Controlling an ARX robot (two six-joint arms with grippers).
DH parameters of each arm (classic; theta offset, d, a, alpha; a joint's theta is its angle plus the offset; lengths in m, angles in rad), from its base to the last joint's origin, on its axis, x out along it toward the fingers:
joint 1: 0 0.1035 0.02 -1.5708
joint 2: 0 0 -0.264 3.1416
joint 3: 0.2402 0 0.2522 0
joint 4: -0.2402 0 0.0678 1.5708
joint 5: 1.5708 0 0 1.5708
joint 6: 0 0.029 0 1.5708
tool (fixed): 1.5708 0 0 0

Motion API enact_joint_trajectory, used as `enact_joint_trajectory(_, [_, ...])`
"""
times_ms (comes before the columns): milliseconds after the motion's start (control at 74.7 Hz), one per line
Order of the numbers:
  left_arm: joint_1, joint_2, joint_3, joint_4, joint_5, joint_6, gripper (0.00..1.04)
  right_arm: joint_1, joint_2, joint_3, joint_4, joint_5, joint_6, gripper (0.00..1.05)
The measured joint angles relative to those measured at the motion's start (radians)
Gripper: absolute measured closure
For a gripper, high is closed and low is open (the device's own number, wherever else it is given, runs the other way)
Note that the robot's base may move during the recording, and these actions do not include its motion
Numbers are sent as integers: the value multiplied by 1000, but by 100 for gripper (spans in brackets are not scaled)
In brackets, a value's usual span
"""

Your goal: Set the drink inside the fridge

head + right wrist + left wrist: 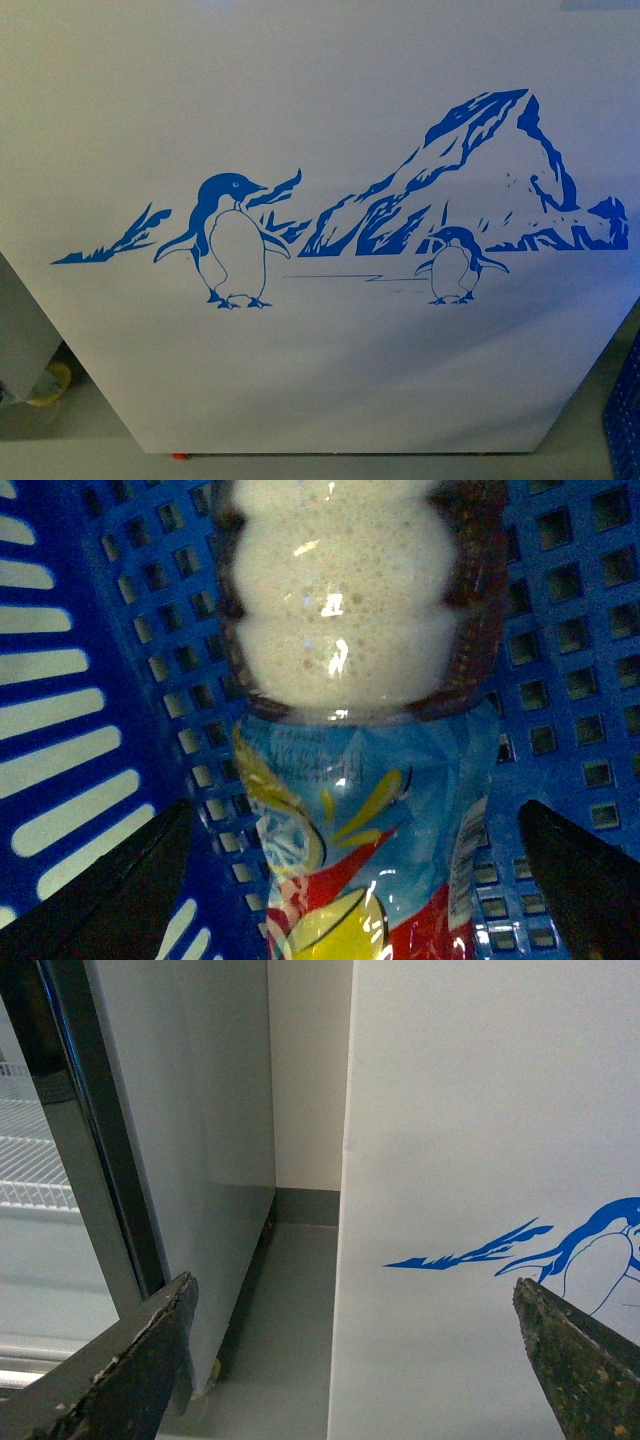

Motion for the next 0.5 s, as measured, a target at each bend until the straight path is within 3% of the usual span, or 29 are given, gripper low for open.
enact_joint_trajectory(495, [0,0,0,0,0,0,8,35,97,119,-49,30,10,7])
